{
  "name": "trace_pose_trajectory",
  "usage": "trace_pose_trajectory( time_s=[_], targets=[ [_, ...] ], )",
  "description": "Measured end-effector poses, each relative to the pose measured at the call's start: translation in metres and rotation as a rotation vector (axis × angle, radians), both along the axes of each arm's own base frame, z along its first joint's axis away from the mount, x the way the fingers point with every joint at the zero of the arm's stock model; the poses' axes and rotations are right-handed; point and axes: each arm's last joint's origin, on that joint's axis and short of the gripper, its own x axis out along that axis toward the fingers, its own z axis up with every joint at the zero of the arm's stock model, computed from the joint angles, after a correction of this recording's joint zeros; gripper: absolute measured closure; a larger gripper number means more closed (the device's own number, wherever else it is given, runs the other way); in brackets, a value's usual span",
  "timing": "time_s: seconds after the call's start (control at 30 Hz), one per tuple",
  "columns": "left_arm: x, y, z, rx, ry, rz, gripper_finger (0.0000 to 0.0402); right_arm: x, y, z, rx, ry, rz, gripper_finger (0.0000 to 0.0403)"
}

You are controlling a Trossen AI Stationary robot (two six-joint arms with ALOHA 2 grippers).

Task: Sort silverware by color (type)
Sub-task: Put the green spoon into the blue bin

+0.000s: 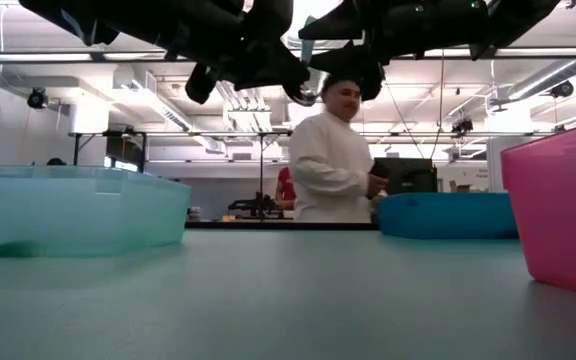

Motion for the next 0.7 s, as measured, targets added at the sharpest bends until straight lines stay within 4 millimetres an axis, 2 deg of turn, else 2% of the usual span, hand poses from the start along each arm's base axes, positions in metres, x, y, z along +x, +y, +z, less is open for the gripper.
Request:
trace_pose_trajectory(
  time_s=[0.13,0.23,0.37,0.57,0.7],
  targets=[
    [0.0,0.0,0.0,-0.004,-0.002,-0.014,0.0401,0.0,0.001,0.003,0.001,-0.03,0.021,0.0204],
    [0.002,0.001,0.0,-0.015,-0.011,-0.043,0.0401,0.0,0.001,0.005,0.001,-0.055,0.044,0.0222],
    [0.004,0.002,0.003,-0.019,-0.022,-0.063,0.0401,0.0,0.001,0.007,0.001,-0.074,0.05,0.0266],
    [0.009,0.003,0.011,0.019,-0.015,-0.065,0.0401,0.001,0.002,0.009,0.0,-0.09,0.067,0.0363],
    [0.011,0.002,0.014,0.017,-0.025,-0.057,0.0398,0.001,0.002,0.01,-0.001,-0.093,0.061,0.0372]
  ],
)
